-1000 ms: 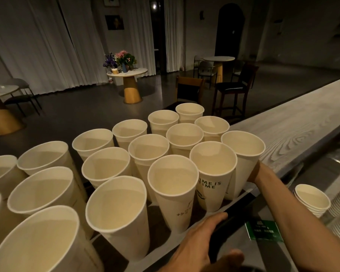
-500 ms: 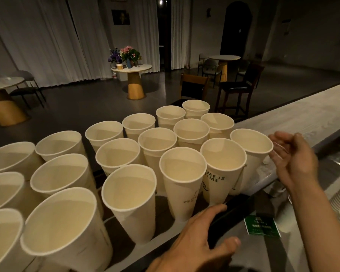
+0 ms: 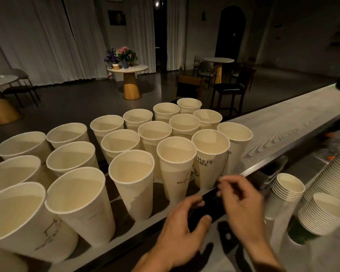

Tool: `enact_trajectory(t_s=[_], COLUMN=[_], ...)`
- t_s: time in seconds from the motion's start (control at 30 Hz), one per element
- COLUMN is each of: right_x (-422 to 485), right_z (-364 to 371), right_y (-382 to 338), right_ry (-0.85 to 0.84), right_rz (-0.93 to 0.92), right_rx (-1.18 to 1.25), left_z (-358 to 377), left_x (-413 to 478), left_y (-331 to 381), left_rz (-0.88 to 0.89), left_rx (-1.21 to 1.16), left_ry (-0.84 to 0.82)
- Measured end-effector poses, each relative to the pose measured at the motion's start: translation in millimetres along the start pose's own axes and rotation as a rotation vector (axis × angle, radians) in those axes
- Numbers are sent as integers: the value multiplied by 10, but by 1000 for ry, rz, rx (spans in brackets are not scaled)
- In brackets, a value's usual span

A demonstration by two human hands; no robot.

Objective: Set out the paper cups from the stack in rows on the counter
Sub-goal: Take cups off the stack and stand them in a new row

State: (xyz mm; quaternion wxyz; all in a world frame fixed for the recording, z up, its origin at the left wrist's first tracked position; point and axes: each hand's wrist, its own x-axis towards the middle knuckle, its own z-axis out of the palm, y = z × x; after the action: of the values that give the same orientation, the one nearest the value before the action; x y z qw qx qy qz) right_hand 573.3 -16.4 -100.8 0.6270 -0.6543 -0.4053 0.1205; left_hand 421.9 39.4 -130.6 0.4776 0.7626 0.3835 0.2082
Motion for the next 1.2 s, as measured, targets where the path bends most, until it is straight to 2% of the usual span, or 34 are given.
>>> enact_trajectory(t_s=[0.13,0.33,0.97,1.03,1.07,1.2], right_x=[-94,8,-2,-41,-78,-113], right_z=[231,464,578,471,402,130], right_y=[77,172,167,117,92,58], right_ry=[-252,-463,-622,-581,-504,29], right_rz=[95,186,165,121,87,-51], right_rx=[-39,-39,-68,-110,-113,-75], left_z=[-30,-18,-72,-75,-78,-68], left_x=[-192,-274,-255,-265,-274,-282], left_y=[-18,-39,-80,-77,-74,-72], left_rz=[-65,-207,-206,-221,-228,-221], left_rx=[-94,-143,-240,-240,-236,-214], left_ry=[164,197,229,227,226,243])
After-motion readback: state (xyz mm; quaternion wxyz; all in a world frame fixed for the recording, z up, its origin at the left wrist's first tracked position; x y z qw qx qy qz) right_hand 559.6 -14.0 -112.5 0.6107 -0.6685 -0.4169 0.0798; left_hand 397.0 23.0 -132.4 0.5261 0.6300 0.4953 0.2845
